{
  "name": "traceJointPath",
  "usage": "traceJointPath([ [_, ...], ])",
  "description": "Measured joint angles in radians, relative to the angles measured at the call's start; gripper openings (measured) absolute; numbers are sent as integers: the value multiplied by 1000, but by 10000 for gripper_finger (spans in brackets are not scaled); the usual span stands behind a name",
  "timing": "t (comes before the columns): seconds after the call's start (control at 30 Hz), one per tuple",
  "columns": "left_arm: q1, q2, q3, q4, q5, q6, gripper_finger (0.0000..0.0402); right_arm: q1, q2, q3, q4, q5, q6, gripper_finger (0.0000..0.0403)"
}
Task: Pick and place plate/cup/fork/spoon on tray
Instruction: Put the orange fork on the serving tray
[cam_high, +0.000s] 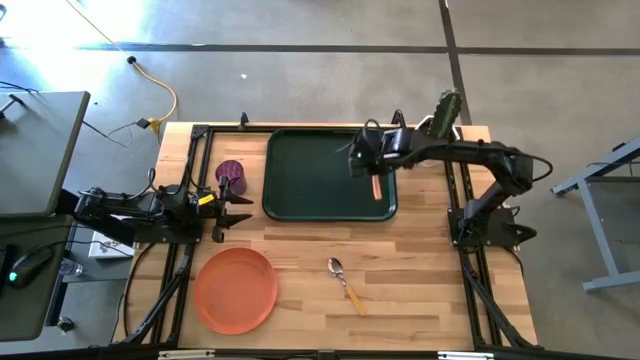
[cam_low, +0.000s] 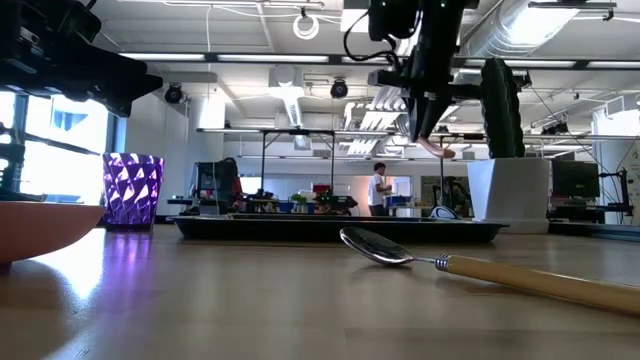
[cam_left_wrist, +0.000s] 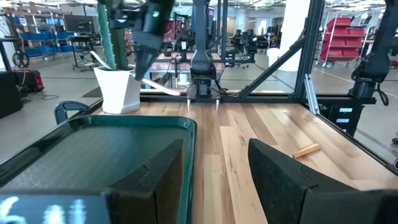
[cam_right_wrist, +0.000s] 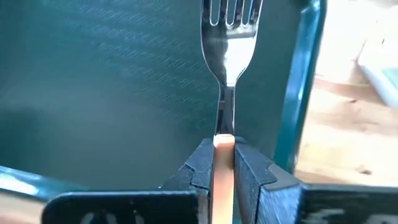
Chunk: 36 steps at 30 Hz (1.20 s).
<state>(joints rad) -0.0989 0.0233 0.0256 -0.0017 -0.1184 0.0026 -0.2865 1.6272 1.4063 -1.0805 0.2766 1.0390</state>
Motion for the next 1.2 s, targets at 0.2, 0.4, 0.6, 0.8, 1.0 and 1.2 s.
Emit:
traceJointPath([
  [0.2,0,0,0,0,-1,-18,170,-113,2,0,0,-42,-69,19],
  [0.4,0,0,0,0,-31,-77,170,-170,4,-69,68,-86,-87,19],
  [0.6,0,0,0,0,-31,-80,170,-182,5,-207,198,-137,-45,19],
  [0.8,0,0,0,0,-31,-80,170,-204,5,-279,265,-171,-42,19],
  [1.0,0,0,0,3,-56,-80,170,-220,5,-352,350,-180,-26,19],
  [1.2,0,0,0,5,-60,-80,170,-228,8,-429,444,-209,-8,19],
])
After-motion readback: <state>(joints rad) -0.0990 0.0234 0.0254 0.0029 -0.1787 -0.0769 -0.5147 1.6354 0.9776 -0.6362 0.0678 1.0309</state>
